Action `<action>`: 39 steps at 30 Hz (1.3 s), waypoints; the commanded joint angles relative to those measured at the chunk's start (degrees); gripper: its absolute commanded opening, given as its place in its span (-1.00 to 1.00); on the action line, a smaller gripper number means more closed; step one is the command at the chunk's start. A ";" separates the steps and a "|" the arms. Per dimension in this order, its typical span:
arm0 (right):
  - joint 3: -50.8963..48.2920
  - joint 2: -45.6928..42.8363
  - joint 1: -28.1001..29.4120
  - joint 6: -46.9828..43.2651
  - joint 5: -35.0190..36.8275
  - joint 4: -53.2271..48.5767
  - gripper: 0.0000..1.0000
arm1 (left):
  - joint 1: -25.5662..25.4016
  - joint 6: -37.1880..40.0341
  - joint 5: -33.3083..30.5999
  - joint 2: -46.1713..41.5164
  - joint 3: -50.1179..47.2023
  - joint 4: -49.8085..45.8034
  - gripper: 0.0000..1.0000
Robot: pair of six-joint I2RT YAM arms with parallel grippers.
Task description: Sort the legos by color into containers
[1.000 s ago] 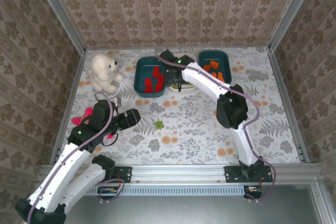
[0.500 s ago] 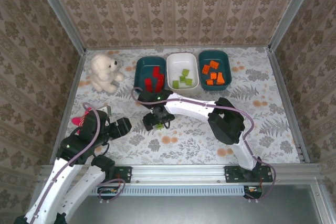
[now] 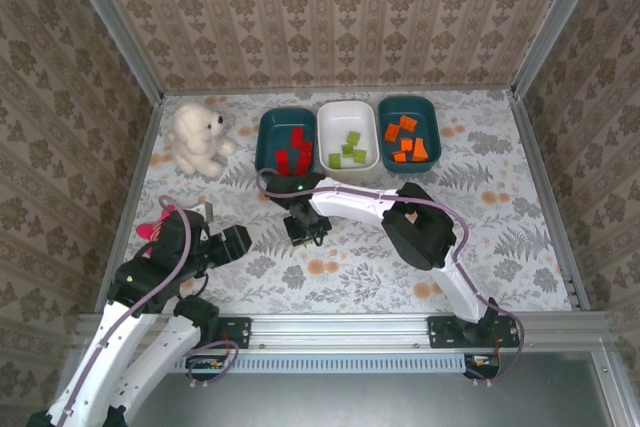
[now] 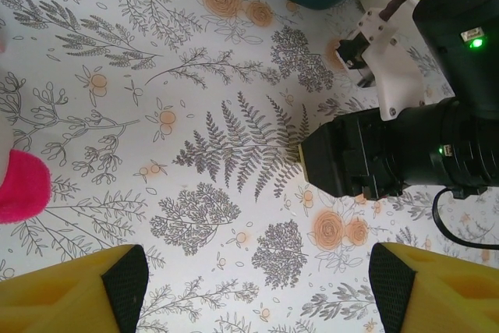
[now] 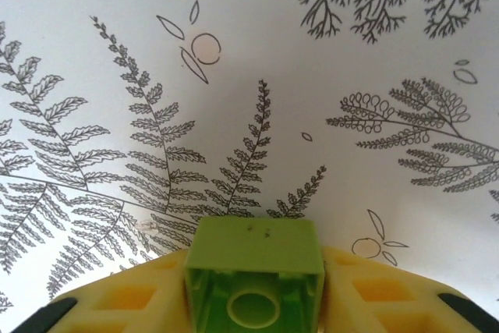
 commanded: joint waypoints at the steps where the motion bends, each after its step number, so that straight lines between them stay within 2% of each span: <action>1: 0.96 -2.51 -0.70 0.53 2.47 -1.54 -0.31 | 0.37 1.55 1.73 -0.25 0.11 1.27 0.56; 4: 1.87 -6.23 -3.13 -0.14 4.78 -2.67 -0.38 | 0.37 1.93 5.17 2.09 -1.36 5.75 0.56; 7: 4.23 -9.19 -7.96 -1.04 6.88 -3.39 -0.39 | 0.17 3.09 9.02 7.29 -2.29 10.71 0.54; 10: 8.39 -8.66 -13.54 -2.20 6.72 -3.14 -0.39 | -0.24 4.80 9.98 12.85 -1.91 14.69 0.53; 14: 18.00 -1.79 -20.16 -3.01 3.59 -2.93 -0.39 | -0.20 5.98 10.55 19.34 -0.54 21.34 0.54; 21: 44.03 16.36 -27.22 -0.20 -2.21 -7.66 -0.38 | 0.25 5.02 11.39 33.48 5.68 31.21 0.56; 30: 46.44 22.64 -29.43 3.19 -9.18 0.11 -0.36 | 0.98 4.45 9.10 46.20 16.69 37.67 0.59; 36: 46.16 23.97 -29.43 3.65 -9.14 -1.23 -0.36 | 0.74 4.19 4.91 47.45 15.80 46.69 0.60; 39: 46.12 24.45 -29.43 4.01 -9.26 -1.81 -0.33 | 0.80 4.22 3.61 47.93 16.22 47.86 0.60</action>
